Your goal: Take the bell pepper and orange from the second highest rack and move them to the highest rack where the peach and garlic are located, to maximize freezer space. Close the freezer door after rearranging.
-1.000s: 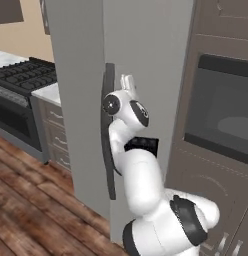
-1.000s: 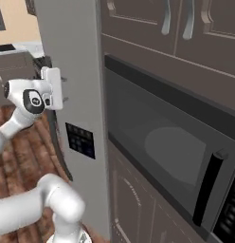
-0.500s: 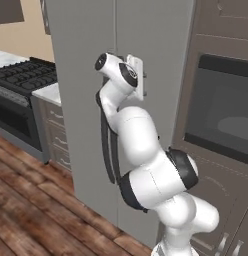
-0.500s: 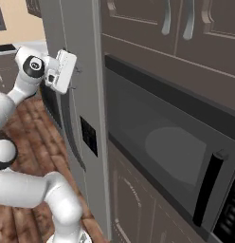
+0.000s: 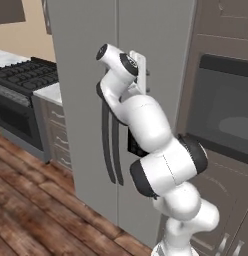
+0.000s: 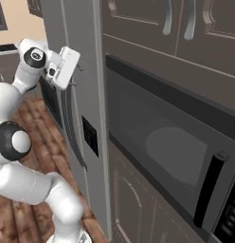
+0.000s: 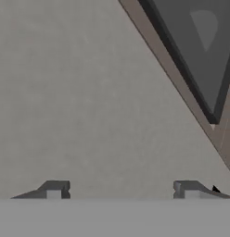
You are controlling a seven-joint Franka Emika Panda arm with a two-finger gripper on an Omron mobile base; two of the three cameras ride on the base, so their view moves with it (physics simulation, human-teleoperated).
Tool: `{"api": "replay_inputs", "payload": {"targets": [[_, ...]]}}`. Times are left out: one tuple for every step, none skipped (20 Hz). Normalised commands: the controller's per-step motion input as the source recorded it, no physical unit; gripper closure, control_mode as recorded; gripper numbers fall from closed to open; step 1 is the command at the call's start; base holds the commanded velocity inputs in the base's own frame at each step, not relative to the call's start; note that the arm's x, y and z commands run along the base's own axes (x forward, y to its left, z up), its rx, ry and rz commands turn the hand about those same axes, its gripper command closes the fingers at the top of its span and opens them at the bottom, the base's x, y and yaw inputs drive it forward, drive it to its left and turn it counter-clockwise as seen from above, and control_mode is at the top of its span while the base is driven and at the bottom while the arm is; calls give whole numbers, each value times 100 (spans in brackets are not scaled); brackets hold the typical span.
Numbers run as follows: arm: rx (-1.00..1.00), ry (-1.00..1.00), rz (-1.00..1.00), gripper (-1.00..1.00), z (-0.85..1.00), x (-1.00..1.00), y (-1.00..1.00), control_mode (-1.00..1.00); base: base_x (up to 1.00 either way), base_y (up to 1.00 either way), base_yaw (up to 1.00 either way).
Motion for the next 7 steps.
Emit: {"api": "replay_inputs", "payload": {"targets": [[2,-26,-5,-100,-48,-47,-35,-100,0,0,0],[0,-31,0,-100,-49,-57,-19,-100,0,0,0],[0,-32,0,-100,-55,-66,-7,-100,0,0,0],[0,-30,0,-100,-58,-71,0,-100,0,0,0],[0,-30,0,-100,-60,-73,0,-100,0,0,0],[0,-30,0,-100,-61,-77,0,-100,0,0,0],[0,-28,0,-100,-58,-79,0,-100,0,0,0]]}}
